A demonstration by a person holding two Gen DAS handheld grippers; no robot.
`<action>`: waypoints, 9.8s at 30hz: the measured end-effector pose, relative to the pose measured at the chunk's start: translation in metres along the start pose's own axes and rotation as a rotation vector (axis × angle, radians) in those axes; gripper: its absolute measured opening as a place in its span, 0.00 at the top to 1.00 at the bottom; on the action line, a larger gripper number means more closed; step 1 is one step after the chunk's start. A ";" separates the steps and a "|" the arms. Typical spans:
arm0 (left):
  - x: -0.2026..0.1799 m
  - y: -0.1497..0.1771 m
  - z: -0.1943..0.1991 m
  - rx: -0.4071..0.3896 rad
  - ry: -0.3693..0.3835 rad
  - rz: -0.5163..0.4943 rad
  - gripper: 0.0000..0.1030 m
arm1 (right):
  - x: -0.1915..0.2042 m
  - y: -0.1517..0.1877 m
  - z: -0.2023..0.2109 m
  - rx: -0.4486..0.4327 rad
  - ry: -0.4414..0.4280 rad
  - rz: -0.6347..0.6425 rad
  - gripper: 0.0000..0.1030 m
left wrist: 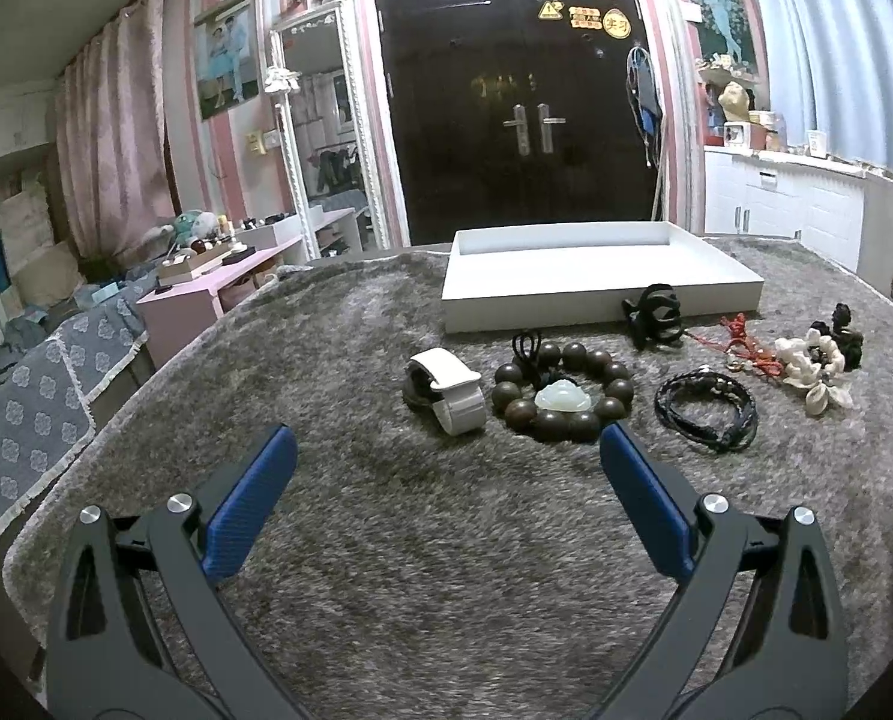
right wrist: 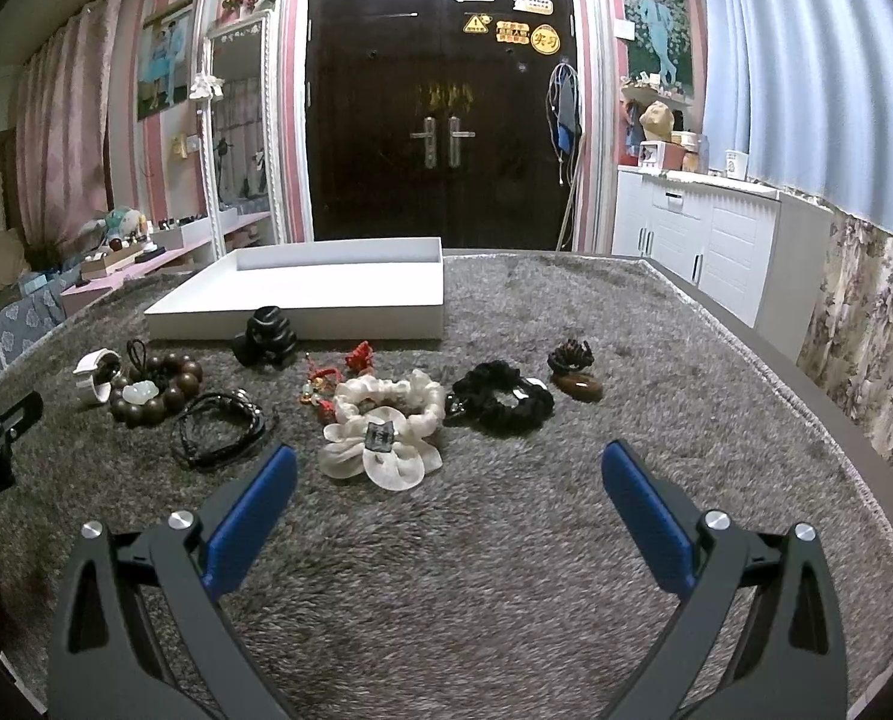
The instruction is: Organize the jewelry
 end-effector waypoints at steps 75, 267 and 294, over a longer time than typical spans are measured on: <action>0.005 -0.066 -0.051 0.169 -0.006 0.033 0.06 | 0.005 -0.049 -0.061 0.236 -0.045 0.036 0.52; -0.055 -0.097 -0.140 0.339 0.222 -0.110 0.84 | -0.094 -0.105 -0.139 0.326 -0.055 0.021 0.56; -0.036 -0.151 -0.086 0.202 0.234 -0.115 0.99 | -0.063 -0.162 -0.090 0.173 -0.115 0.076 0.71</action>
Point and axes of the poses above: each gripper's, at about its wrist camera, not at the fingertips, and z roughly against the way its jaws point, x to its left, y to its underside, the point moved 1 cm from there along -z, roughly the way its jaws point, and after that the axes turned 15 degrees about x, right-handed, at the moved point
